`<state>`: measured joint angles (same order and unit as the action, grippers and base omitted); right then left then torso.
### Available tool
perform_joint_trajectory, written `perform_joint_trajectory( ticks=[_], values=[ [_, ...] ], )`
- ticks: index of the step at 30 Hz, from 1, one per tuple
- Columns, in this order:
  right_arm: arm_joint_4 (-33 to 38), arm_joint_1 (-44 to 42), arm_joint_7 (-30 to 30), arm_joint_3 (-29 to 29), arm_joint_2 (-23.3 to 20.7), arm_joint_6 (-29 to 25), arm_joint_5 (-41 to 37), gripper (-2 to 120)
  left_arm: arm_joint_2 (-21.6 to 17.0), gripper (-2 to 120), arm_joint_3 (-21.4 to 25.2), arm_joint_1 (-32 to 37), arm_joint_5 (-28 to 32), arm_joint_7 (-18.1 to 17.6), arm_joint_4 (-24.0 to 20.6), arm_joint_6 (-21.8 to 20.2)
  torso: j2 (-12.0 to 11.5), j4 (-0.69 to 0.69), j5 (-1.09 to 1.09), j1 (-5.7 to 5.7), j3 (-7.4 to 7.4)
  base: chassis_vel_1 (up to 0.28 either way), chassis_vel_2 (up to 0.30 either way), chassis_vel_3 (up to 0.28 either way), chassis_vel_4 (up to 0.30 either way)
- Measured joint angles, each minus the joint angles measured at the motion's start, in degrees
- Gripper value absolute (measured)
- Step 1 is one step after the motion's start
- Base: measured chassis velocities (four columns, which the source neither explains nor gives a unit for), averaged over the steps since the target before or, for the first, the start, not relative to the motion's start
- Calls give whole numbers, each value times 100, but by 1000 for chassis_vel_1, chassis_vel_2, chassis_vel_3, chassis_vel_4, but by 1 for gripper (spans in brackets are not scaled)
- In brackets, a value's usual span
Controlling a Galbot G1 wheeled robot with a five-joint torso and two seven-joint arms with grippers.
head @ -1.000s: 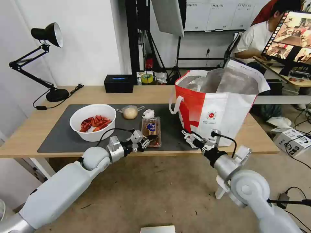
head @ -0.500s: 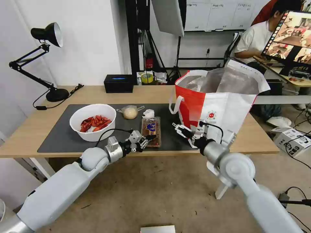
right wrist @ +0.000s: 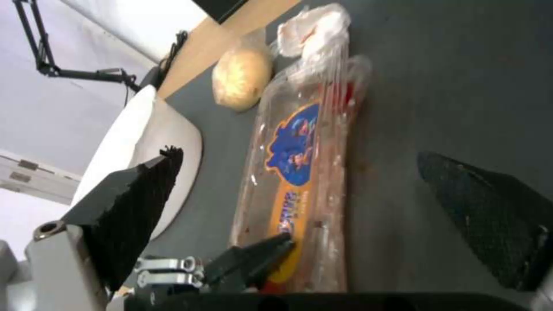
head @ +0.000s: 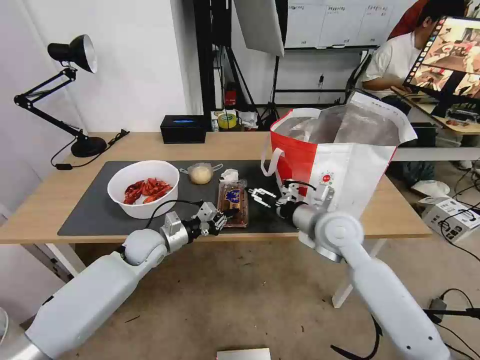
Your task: Pick up the trash from the table and place it into the takeout bag.
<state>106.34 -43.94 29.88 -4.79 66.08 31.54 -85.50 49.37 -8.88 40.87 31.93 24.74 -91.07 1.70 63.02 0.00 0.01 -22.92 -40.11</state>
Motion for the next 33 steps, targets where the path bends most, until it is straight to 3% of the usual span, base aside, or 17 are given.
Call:
perform_joint_trajectory(
  ticks=[16,33],
  values=[
    [-760,999,725,621,316,300,-527,100,24,0,96,95,5,-11,41,94,0,0,0,0,0,0,0,0,0],
    [-1007,1043,1099,667,480,545,-865,100,4,0,165,178,9,-11,42,148,0,0,0,0,0,0,0,0,0]
  ],
)
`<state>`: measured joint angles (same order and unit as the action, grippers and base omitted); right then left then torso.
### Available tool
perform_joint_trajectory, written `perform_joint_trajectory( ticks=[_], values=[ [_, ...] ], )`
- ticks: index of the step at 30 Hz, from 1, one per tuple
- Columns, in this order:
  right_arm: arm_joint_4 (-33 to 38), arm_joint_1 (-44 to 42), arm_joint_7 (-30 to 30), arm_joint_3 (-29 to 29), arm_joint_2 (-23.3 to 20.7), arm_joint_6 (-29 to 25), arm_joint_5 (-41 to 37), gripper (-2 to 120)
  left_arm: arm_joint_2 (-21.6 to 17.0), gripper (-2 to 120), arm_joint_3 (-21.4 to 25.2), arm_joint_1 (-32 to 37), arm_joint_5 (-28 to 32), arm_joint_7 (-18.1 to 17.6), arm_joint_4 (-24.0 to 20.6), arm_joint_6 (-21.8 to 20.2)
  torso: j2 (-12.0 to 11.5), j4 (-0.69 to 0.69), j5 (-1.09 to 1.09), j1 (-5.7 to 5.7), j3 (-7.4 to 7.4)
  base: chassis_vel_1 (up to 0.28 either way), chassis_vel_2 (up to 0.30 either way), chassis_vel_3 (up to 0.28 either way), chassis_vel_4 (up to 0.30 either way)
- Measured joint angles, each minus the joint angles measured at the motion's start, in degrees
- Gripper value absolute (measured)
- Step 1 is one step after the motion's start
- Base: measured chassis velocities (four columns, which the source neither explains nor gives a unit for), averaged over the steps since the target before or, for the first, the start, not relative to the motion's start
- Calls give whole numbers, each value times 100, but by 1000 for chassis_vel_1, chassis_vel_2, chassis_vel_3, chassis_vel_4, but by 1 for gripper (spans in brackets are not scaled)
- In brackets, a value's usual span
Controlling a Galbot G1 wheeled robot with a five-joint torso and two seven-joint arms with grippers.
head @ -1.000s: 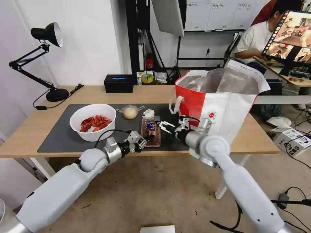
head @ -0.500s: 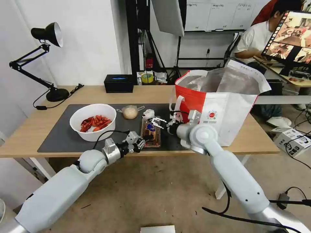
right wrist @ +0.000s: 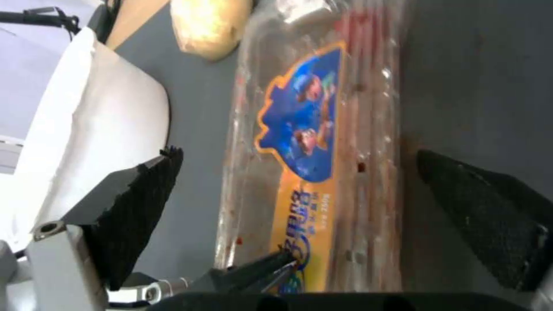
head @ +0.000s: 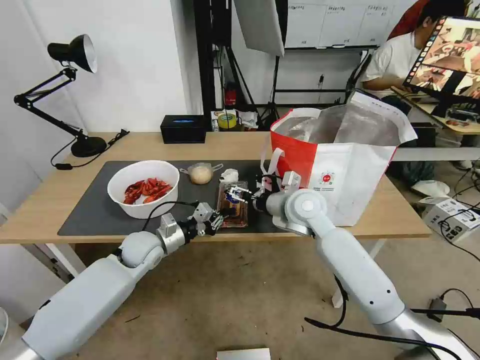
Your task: Pick up the trash from the table and place it into the takeout bag.
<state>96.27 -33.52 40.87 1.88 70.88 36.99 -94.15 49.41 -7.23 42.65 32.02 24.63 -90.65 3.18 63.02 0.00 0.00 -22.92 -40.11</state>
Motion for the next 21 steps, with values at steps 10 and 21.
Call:
perform_joint_trajectory(
  ticks=[10,21],
  values=[
    [-172,25,-12,29,114,29,-51,100,-6,0,50,47,12,0,-7,6,0,1,1,0,0,0,0,0,0],
    [-248,117,-95,44,180,43,-105,100,-66,0,66,64,20,1,-69,8,0,0,0,0,0,0,0,0,0]
  ],
)
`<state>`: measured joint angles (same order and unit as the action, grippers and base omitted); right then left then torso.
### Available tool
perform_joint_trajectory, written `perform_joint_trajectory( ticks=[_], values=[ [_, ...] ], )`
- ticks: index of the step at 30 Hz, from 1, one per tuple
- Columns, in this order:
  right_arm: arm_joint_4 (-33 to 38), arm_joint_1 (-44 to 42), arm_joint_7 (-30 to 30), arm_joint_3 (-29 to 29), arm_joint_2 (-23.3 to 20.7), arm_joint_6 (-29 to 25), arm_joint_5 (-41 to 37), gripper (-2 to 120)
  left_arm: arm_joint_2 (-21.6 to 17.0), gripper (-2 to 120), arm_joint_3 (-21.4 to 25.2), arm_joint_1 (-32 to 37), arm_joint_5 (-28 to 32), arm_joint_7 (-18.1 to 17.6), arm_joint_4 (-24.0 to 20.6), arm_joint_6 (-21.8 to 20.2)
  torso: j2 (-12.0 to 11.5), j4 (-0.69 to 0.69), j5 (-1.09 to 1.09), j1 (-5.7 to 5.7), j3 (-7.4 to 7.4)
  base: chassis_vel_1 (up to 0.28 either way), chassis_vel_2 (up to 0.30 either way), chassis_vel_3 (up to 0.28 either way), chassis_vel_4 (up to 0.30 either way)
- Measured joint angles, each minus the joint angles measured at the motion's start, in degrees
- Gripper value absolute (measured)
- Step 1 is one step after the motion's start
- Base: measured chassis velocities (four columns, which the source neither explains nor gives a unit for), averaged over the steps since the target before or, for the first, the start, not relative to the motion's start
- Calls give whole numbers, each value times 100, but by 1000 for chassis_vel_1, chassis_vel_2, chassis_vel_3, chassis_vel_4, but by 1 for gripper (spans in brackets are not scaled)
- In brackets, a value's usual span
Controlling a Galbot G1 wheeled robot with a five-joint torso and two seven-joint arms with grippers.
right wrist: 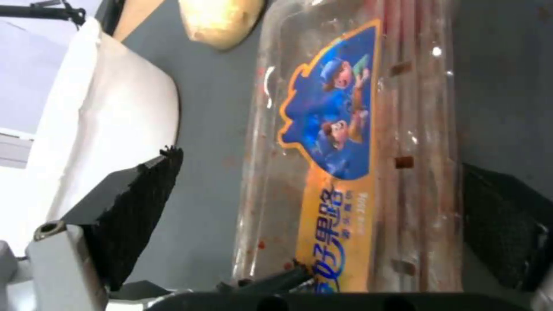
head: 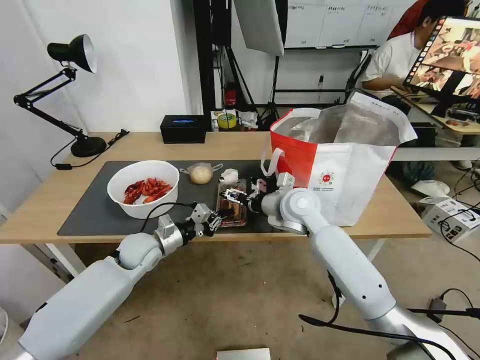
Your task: Pick up the trash from the table and place it into the takeout bag.
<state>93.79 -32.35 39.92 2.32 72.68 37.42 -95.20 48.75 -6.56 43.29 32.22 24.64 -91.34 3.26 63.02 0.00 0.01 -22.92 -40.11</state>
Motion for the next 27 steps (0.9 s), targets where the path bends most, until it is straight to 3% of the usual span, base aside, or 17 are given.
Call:
perform_joint_trajectory(
  ticks=[14,27],
  values=[
    [-150,24,-93,32,80,-6,78,100,5,0,-6,6,9,-2,-4,13,0,0,0,0,0,0,0,0,0],
    [-202,-91,-93,-14,139,-46,145,58,-21,0,5,16,74,-1,-51,33,1,3,0,0,1,0,0,0,0]
  ],
)
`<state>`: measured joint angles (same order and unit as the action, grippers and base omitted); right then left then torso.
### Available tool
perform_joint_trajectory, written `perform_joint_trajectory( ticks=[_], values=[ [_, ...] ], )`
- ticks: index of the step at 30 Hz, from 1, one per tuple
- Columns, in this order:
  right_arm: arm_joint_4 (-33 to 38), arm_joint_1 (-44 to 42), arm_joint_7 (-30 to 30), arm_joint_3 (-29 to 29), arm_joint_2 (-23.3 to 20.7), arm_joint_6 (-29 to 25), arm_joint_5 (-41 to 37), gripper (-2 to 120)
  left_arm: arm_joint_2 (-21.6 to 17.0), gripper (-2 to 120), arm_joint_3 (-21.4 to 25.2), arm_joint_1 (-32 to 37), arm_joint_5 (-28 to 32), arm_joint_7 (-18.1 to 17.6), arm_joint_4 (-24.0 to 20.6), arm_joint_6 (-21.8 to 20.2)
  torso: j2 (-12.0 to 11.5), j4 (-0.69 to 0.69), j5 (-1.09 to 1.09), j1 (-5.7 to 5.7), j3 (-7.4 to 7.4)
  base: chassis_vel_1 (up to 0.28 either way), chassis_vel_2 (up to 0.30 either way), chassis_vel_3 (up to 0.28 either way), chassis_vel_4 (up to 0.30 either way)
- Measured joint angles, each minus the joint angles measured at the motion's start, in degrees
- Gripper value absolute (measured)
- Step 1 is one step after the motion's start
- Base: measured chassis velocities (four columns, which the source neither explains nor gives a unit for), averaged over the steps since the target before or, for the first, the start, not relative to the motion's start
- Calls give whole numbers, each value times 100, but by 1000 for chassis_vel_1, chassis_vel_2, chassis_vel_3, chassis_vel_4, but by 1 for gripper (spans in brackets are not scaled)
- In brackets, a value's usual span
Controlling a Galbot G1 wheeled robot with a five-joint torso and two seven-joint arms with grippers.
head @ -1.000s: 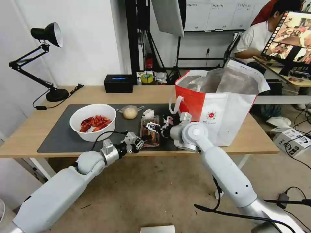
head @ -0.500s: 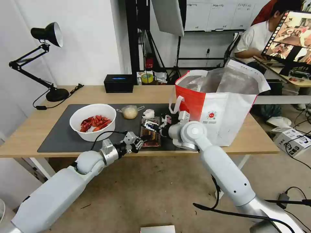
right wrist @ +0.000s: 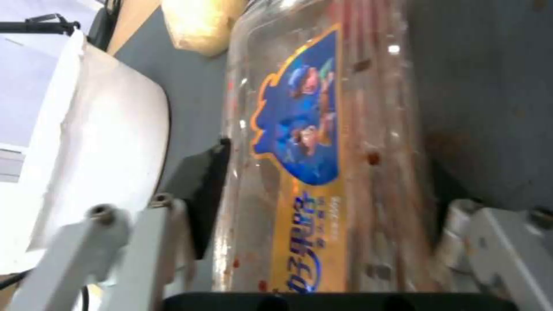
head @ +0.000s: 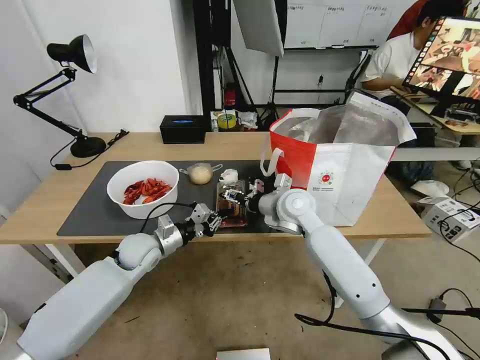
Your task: Pick up the trash from the table and place it into the takeout bag.
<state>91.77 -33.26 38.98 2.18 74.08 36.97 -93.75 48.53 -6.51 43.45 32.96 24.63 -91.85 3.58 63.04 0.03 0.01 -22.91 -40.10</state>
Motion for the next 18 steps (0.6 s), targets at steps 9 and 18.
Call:
perform_joint_trajectory(
  ticks=[9,18],
  values=[
    [43,-93,-4,-22,-52,1,3,25,-12,0,14,37,13,3,-53,2,-1,-4,-1,0,-1,0,0,0,0],
    [63,-122,-68,-110,-72,-52,26,0,-104,0,177,156,47,-3,-127,16,0,-5,-1,0,0,0,0,0,0]
  ],
)
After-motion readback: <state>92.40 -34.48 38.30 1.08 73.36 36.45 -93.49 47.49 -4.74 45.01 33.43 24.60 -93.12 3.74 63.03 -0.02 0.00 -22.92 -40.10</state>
